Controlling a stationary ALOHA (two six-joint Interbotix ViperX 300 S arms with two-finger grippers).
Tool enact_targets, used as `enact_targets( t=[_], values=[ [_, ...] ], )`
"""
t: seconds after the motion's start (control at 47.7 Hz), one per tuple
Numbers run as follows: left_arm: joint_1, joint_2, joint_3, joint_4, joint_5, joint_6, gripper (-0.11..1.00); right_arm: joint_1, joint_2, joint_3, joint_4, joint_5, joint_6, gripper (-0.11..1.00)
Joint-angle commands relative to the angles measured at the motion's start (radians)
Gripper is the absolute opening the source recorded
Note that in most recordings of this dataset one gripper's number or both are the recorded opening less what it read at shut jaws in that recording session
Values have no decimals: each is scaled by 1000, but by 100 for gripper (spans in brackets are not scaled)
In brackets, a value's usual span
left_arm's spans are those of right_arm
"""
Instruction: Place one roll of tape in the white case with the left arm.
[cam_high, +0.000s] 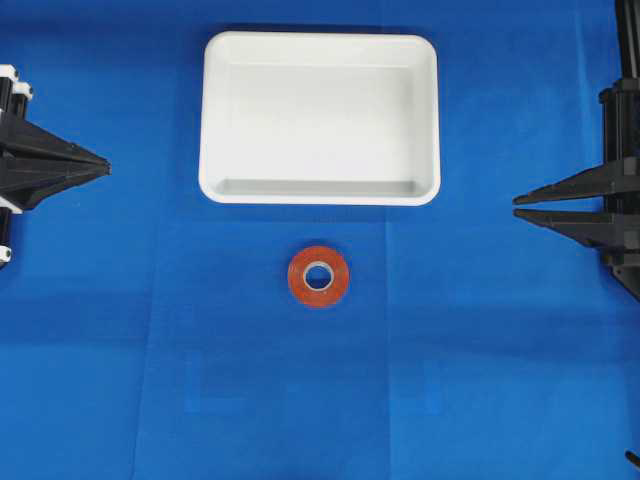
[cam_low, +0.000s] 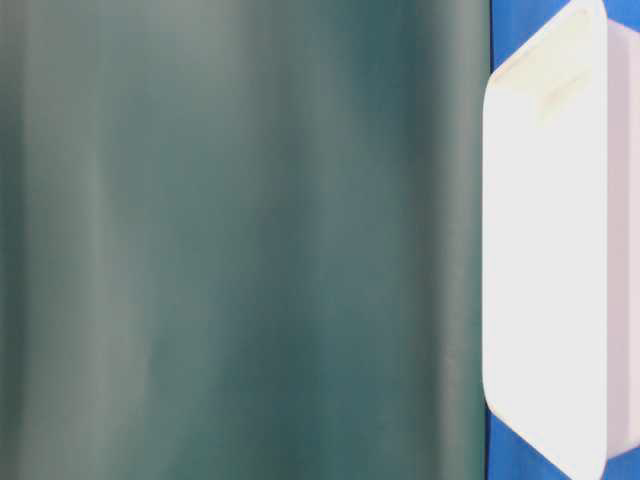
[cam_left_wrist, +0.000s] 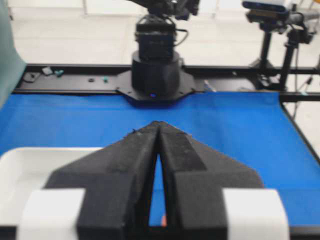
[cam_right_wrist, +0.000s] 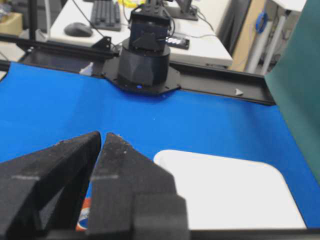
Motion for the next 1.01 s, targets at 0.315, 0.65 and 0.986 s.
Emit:
enact_targets(
  t=[0.315, 0.65, 0.986],
  values=[
    [-66, 40, -12, 21, -26, -72, 0, -6, 25, -60, -2, 71, -8, -11],
    [-115, 304, -55, 21, -190, -109, 5, -9, 26, -57, -2, 75, -8, -11],
    [-166, 620, -250, 21, -144, -110, 87, -9, 35, -54, -2, 80, -8, -11]
  ],
)
